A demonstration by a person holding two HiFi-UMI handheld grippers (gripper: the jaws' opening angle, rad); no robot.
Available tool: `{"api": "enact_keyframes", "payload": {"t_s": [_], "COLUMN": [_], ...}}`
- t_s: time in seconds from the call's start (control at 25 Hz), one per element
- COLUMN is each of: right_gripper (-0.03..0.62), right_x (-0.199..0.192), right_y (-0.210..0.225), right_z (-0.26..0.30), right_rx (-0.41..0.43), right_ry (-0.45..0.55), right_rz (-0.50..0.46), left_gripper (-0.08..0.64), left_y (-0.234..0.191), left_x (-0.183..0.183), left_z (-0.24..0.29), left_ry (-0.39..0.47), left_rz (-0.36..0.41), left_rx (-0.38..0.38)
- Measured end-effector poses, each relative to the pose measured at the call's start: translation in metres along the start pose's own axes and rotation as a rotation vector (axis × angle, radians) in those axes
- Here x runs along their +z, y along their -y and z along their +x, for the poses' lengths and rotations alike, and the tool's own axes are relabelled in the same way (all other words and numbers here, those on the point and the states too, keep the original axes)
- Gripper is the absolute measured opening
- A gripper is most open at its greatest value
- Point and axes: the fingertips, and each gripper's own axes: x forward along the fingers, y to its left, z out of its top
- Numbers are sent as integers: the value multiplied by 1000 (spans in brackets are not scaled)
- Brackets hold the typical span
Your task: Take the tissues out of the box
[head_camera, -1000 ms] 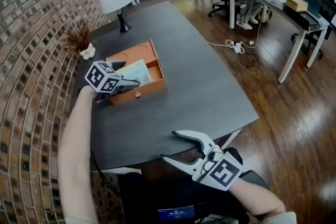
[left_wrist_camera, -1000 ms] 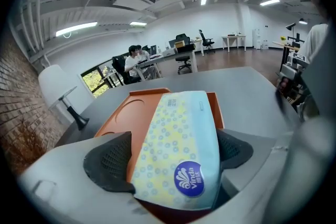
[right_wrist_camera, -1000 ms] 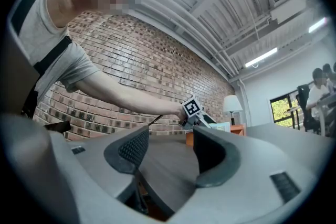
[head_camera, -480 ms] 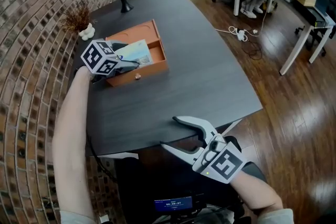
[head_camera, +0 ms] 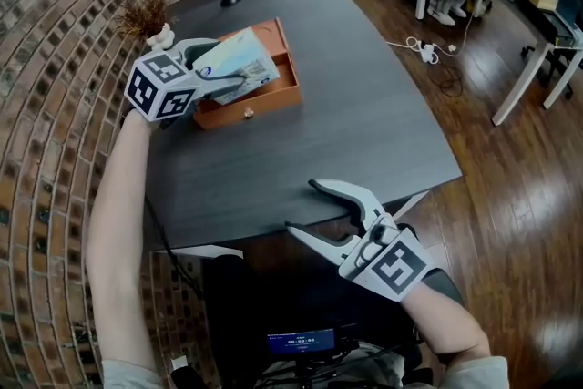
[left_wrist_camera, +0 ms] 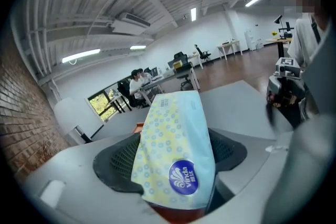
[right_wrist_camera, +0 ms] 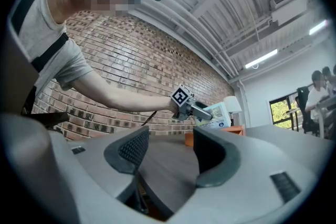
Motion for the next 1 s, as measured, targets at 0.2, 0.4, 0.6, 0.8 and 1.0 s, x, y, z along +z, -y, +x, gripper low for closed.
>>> {"api": "enact_keyframes", "payload": {"t_s": [0.2,0.4,0.6,0.8,1.0], "right_gripper": [264,264,264,264,264], "right_x": [-4,5,4,7,12], "right_y": [4,9,2,-2,-3], "right_z": [-3,4,0,5,3], "right_rx": [-12,-25,-22,-16,-18], "right_ry": [-11,31,23,61,64], "right_rz": [1,-41,-25,-39,-22], "left_gripper": [382,382,382,383,383], "left_y": [32,66,114,138,159], "left_x": [35,57,53,50,49], "left_z": [-31,-56,-78,-96,-108], "left_ry": [197,332,455,539,617], "left_rz": [-68,-89,-193,-238,-325], "left_rx": [24,44,40,39,38]}}
